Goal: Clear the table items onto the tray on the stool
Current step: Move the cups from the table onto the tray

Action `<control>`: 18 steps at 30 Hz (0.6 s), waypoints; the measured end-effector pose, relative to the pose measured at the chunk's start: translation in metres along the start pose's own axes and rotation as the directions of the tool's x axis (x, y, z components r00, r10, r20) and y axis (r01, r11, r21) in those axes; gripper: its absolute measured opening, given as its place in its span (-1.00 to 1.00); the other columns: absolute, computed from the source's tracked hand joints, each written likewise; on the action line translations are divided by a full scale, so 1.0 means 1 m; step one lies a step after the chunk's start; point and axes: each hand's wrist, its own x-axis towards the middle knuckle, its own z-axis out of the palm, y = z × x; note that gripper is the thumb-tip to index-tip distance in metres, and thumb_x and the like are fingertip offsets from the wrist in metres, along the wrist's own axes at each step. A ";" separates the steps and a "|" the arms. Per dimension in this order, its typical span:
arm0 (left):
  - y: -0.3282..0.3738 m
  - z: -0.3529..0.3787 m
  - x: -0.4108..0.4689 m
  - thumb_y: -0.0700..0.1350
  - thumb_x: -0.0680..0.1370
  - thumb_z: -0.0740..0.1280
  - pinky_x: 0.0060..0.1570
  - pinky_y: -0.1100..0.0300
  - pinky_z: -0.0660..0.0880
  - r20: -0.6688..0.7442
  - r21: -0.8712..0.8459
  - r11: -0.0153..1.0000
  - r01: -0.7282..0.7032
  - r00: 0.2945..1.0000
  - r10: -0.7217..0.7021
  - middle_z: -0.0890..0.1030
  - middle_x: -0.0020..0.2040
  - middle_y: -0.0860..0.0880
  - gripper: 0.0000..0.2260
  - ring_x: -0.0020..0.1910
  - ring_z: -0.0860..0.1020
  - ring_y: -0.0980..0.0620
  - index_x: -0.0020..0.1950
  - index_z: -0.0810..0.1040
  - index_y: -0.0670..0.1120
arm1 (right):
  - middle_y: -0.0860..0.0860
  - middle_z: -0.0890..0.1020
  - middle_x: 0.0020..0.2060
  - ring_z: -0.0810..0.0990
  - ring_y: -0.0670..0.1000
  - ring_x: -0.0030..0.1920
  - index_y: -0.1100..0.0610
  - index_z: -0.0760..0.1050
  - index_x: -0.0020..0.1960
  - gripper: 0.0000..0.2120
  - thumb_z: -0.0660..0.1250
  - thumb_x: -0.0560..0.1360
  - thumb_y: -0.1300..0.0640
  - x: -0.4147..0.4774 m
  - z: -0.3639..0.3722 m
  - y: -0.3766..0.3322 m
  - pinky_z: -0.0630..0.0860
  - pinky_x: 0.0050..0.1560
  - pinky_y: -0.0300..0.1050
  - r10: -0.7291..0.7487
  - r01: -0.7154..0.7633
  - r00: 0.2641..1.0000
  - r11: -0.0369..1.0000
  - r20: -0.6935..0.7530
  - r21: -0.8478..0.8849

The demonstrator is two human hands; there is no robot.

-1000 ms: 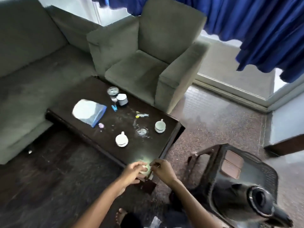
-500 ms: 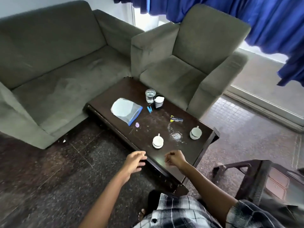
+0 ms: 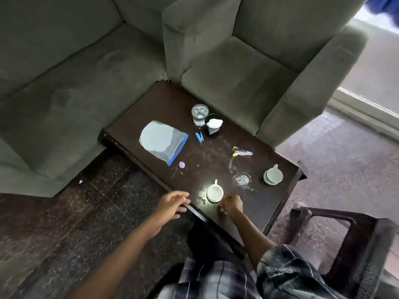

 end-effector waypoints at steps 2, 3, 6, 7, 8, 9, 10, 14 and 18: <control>0.006 -0.004 0.014 -0.15 0.61 0.15 -0.24 0.30 0.42 0.010 0.004 1.000 0.009 1.000 -0.009 0.62 -0.06 0.04 -0.83 -0.18 0.55 0.12 0.02 0.52 0.02 | 0.18 0.64 -0.19 0.60 0.15 -0.20 0.19 0.49 -0.08 -0.86 0.24 0.37 0.22 0.030 0.013 0.011 0.58 -0.11 0.08 0.027 -0.026 1.000 0.999 0.002 -0.039; 0.008 -0.006 0.020 -0.15 0.61 0.15 -0.24 0.30 0.43 0.009 0.004 1.000 0.013 1.000 -0.013 0.62 -0.06 0.04 -0.83 -0.17 0.56 0.11 0.03 0.52 0.02 | 0.21 0.63 -0.10 0.59 0.14 -0.17 0.20 0.47 0.01 -0.79 0.24 0.39 0.20 0.039 0.019 0.013 0.56 -0.13 0.06 0.033 -0.033 0.999 0.998 0.007 -0.061; 0.009 -0.010 0.029 -0.16 0.61 0.14 -0.18 0.26 0.44 0.017 0.019 0.999 0.030 0.999 -0.030 0.63 -0.04 0.05 -0.80 -0.13 0.59 0.09 0.00 0.53 0.05 | 0.24 0.57 0.05 0.62 0.22 -0.23 0.21 0.35 0.24 -0.64 0.18 0.45 0.23 0.029 0.021 -0.008 0.56 -0.38 -0.05 0.098 -0.095 0.994 0.993 0.049 -0.068; 0.008 -0.011 0.031 -0.17 0.61 0.14 -0.15 0.24 0.45 0.025 0.026 0.999 0.036 0.999 -0.036 0.63 -0.04 0.06 -0.80 -0.11 0.59 0.08 0.02 0.53 0.05 | 0.25 0.55 0.06 0.60 0.16 -0.37 0.20 0.32 0.28 -0.63 0.14 0.47 0.26 0.028 0.021 -0.013 0.53 -0.54 -0.14 0.127 -0.124 0.990 0.991 0.063 -0.044; 0.007 -0.011 0.033 -0.17 0.61 0.14 -0.12 0.22 0.45 0.034 0.035 0.999 0.039 0.999 -0.041 0.64 -0.05 0.07 -0.80 -0.10 0.59 0.06 0.03 0.53 0.03 | 0.25 0.53 0.08 0.56 0.08 -0.49 0.20 0.30 0.30 -0.61 0.11 0.47 0.29 0.030 0.022 -0.015 0.45 -0.66 -0.22 0.145 -0.144 0.987 0.989 0.064 -0.019; 0.007 -0.011 0.035 -0.18 0.61 0.14 -0.10 0.20 0.45 0.042 0.043 0.998 0.044 0.998 -0.045 0.64 -0.05 0.09 -0.80 -0.09 0.58 0.05 0.04 0.52 0.03 | 0.26 0.53 0.11 0.53 0.01 -0.58 0.19 0.30 0.31 -0.60 0.08 0.48 0.31 0.034 0.024 -0.016 0.40 -0.71 -0.26 0.158 -0.158 0.986 0.987 0.053 0.000; 0.007 -0.012 0.037 -0.18 0.61 0.14 -0.10 0.20 0.45 0.049 0.050 0.997 0.050 0.997 -0.053 0.63 -0.06 0.10 -0.80 -0.08 0.58 0.05 0.04 0.52 0.03 | 0.27 0.53 0.12 0.50 -0.04 -0.65 0.20 0.31 0.31 -0.60 0.08 0.48 0.32 0.039 0.026 -0.015 0.39 -0.72 -0.27 0.166 -0.167 0.985 0.986 0.047 0.013; 0.007 -0.017 0.048 -0.17 0.61 0.14 -0.13 0.21 0.45 0.082 0.105 0.992 0.075 0.993 -0.083 0.64 -0.05 0.08 -0.80 -0.09 0.59 0.07 -0.01 0.52 0.07 | 0.32 0.59 0.04 0.49 -0.09 -0.71 0.27 0.41 0.24 -0.61 0.08 0.45 0.42 0.047 0.025 -0.009 0.41 -0.71 -0.26 0.163 -0.163 0.986 0.986 0.026 0.015; 0.013 -0.021 0.057 -0.18 0.60 0.17 -0.18 0.24 0.44 0.091 0.155 0.986 0.066 0.993 -0.081 0.63 -0.04 0.04 -0.83 -0.15 0.57 0.09 0.01 0.52 0.04 | 0.28 0.65 -0.14 0.54 -0.05 -0.65 0.29 0.54 0.13 -0.66 0.13 0.43 0.40 0.039 0.016 -0.017 0.51 -0.62 -0.20 0.145 -0.144 0.989 0.989 -0.029 0.027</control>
